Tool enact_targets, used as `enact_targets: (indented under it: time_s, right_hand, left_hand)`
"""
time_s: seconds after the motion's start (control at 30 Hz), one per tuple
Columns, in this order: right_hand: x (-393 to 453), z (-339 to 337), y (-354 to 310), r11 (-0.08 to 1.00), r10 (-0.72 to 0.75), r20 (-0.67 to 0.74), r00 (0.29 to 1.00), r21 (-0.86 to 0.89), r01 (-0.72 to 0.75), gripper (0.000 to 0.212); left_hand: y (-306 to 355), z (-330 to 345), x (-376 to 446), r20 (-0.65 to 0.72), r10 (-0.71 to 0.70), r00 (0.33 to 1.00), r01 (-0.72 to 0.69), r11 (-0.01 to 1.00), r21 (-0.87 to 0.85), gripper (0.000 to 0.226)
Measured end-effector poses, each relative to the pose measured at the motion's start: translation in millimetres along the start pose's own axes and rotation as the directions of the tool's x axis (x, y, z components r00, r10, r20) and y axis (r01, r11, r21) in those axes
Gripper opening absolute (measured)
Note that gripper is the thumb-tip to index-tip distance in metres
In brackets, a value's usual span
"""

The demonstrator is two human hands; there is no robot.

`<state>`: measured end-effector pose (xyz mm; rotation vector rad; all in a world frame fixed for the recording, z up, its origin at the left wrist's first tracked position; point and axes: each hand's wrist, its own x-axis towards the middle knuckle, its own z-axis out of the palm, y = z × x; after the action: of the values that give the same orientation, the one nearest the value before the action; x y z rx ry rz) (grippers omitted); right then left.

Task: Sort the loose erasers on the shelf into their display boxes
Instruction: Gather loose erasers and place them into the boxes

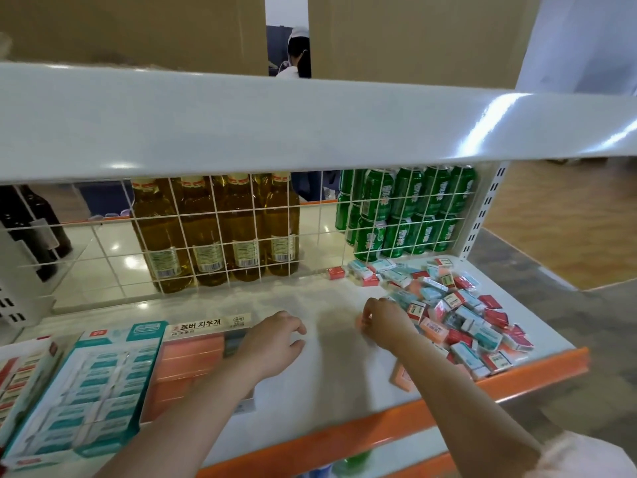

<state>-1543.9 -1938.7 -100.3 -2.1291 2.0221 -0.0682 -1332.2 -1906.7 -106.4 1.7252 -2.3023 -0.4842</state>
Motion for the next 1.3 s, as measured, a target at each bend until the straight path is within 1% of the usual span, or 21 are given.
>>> enact_targets:
  time_s: [0.07, 0.17, 0.27, 0.33, 0.43, 0.53, 0.6, 0.73, 0.87, 0.97, 1.0, 1.1, 1.17, 1.23, 1.27, 1.3]
  right_hand:
    - [-6, -2, 2, 1.0, -0.009, 0.031, 0.999, -0.004, 0.01, 0.028]
    - [-13, -7, 9, 1.0, 0.016, -0.005, 1.0, -0.008, -0.016, 0.022]
    - [-20, -14, 22, 0.993, 0.085, -0.049, 0.995, 0.088, -0.081, 0.021]
    - [-25, -19, 33, 0.987, 0.11, -0.099, 0.989, 0.131, -0.096, 0.022]
    - [-35, -26, 50, 0.97, 0.16, -0.132, 0.978, 0.206, -0.131, 0.021]
    - [-50, -34, 63, 0.956, 0.202, -0.144, 0.969, 0.245, -0.162, 0.029]
    - [-60, -36, 70, 0.945, 0.218, -0.144, 0.965, 0.278, -0.172, 0.028]
    - [-76, -34, 81, 0.927, 0.248, -0.156, 0.956, 0.325, -0.187, 0.023]
    - [-88, -33, 89, 0.921, 0.272, -0.14, 0.952, 0.326, -0.215, 0.019]
    - [-94, -31, 91, 0.917, 0.265, -0.134, 0.955, 0.34, -0.207, 0.023]
    - [-95, -31, 92, 0.916, 0.26, -0.13, 0.957, 0.346, -0.202, 0.025]
    - [-96, -29, 91, 0.913, 0.256, -0.127, 0.958, 0.357, -0.197, 0.025]
    - [-95, -28, 88, 0.911, 0.251, -0.131, 0.959, 0.365, -0.189, 0.019]
    - [-94, -26, 83, 0.91, 0.246, -0.128, 0.961, 0.372, -0.183, 0.006]
    - [-93, -25, 80, 0.906, 0.245, -0.123, 0.962, 0.384, -0.181, 0.006]
    - [-91, -24, 77, 0.901, 0.243, -0.122, 0.962, 0.395, -0.177, 0.01]
  left_hand:
    - [4, 2, 2, -0.001, 0.005, 1.0, -0.005, 1.0, -0.003, 0.029]
    - [14, 6, 6, 0.002, 0.022, 1.0, -0.022, 1.0, -0.003, 0.029]
    - [27, 12, 11, 0.032, 0.045, 0.998, -0.044, 0.999, -0.02, 0.027]
    - [38, 18, 15, 0.059, 0.065, 0.996, -0.062, 0.997, -0.048, 0.027]
    - [59, 32, 22, 0.091, 0.057, 0.994, -0.039, 0.983, -0.182, 0.025]
    - [80, 46, 29, 0.118, 0.006, 0.993, 0.032, 0.946, -0.321, 0.02]
    - [94, 54, 32, 0.163, 0.007, 0.987, 0.053, 0.933, -0.356, 0.019]
    - [120, 68, 37, 0.204, -0.042, 0.978, 0.1, 0.954, -0.284, 0.025]
    - [136, 75, 41, 0.181, -0.089, 0.979, 0.124, 0.973, -0.194, 0.029]
    - [138, 77, 45, 0.179, -0.114, 0.977, 0.14, 0.981, -0.137, 0.043]
    - [138, 77, 47, 0.188, -0.118, 0.975, 0.143, 0.981, -0.129, 0.043]
    - [134, 74, 48, 0.199, -0.124, 0.972, 0.148, 0.983, -0.113, 0.035]
    - [127, 69, 47, 0.161, -0.16, 0.974, 0.181, 0.976, -0.123, 0.031]
    - [116, 65, 43, 0.103, -0.201, 0.974, 0.214, 0.967, -0.139, 0.022]
    - [110, 62, 40, 0.076, -0.216, 0.973, 0.225, 0.962, -0.155, 0.016]
    - [103, 60, 38, 0.056, -0.224, 0.973, 0.23, 0.955, -0.185, 0.014]
